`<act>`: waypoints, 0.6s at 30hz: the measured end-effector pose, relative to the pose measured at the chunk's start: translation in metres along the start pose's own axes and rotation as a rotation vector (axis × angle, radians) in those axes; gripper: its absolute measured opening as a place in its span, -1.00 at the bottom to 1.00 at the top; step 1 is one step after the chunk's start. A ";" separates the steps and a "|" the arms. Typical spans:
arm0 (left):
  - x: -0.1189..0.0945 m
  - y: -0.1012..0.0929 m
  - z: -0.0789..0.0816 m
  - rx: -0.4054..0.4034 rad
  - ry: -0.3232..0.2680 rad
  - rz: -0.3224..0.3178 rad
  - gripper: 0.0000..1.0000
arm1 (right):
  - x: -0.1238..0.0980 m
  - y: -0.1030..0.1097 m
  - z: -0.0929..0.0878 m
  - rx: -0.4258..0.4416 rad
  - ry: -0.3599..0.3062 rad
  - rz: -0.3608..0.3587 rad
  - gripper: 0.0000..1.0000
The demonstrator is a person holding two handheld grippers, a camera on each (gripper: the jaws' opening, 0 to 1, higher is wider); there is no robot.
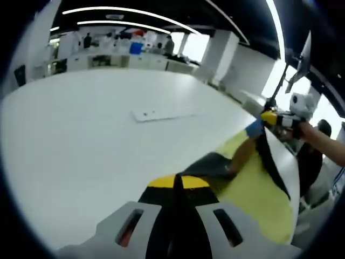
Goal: Fold the garment on the visible template until the final outline fits inside the template.
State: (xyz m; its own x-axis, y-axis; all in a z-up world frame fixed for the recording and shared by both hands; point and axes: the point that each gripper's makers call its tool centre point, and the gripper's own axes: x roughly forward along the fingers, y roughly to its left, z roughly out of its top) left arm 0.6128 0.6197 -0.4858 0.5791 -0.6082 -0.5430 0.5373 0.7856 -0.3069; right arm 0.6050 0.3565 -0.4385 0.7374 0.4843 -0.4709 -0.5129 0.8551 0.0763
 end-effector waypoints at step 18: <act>0.049 0.039 -0.018 -0.132 0.085 0.044 -1.00 | 0.059 -0.039 -0.060 0.056 0.157 -0.055 -1.00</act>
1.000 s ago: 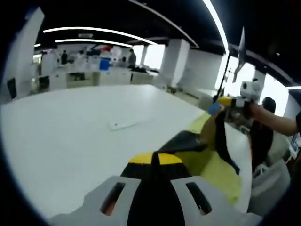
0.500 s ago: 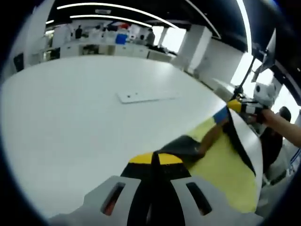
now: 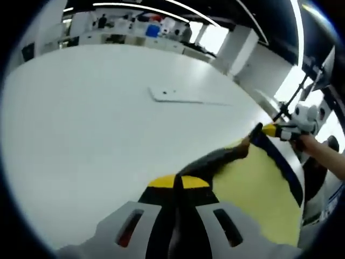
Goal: Fold the garment on the visible template until the final outline fits inside the template.
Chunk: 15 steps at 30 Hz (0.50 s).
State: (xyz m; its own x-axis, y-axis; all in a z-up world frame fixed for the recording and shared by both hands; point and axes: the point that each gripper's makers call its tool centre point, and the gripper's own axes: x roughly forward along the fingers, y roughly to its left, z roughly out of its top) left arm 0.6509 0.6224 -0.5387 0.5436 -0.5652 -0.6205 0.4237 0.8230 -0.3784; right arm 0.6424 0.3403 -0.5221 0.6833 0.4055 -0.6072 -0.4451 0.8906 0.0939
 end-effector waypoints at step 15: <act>-0.007 -0.001 0.021 0.144 -0.002 0.004 -1.00 | 0.012 0.001 0.010 -0.016 -0.007 0.000 -1.00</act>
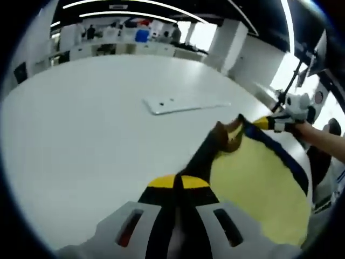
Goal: Fold the garment on the visible template until the final outline fits inside the template.
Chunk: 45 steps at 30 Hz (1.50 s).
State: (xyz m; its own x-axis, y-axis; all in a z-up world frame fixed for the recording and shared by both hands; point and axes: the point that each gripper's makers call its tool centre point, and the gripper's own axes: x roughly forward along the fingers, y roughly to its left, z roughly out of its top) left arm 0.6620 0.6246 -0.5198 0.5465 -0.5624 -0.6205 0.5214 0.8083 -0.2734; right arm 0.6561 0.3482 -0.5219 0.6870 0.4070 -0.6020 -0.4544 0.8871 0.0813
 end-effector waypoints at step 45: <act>-0.037 -0.049 0.016 0.169 -0.087 -0.049 0.01 | -0.043 0.025 0.014 -0.025 -0.075 0.066 0.09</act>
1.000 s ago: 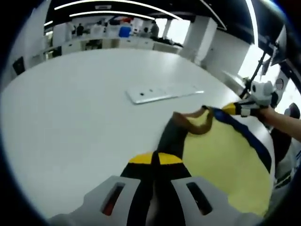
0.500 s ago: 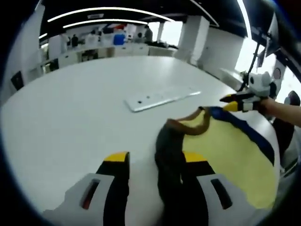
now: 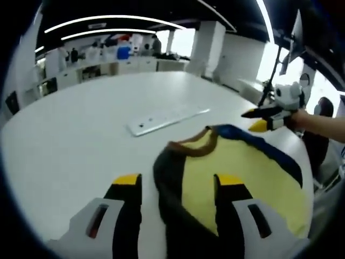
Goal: Fold the garment on the visible template until the final outline fits inside the template.
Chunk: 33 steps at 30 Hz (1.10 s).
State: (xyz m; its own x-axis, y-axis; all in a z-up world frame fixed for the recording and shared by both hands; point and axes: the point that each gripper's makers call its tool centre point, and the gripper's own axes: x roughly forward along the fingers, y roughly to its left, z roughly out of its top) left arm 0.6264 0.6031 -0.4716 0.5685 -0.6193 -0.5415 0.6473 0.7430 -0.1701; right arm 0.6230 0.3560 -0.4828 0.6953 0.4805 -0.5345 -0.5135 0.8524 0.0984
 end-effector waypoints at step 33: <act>-0.089 -0.069 -0.036 0.045 -0.088 -0.059 0.08 | -0.107 0.048 -0.045 -0.037 -0.026 -0.002 -0.02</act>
State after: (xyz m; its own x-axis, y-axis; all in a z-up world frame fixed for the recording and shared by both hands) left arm 0.5130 0.6166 -0.4416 0.5695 -0.6830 -0.4573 0.7023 0.6934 -0.1610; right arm 0.5010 0.3363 -0.4584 0.7088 0.4849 -0.5123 -0.5305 0.8451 0.0659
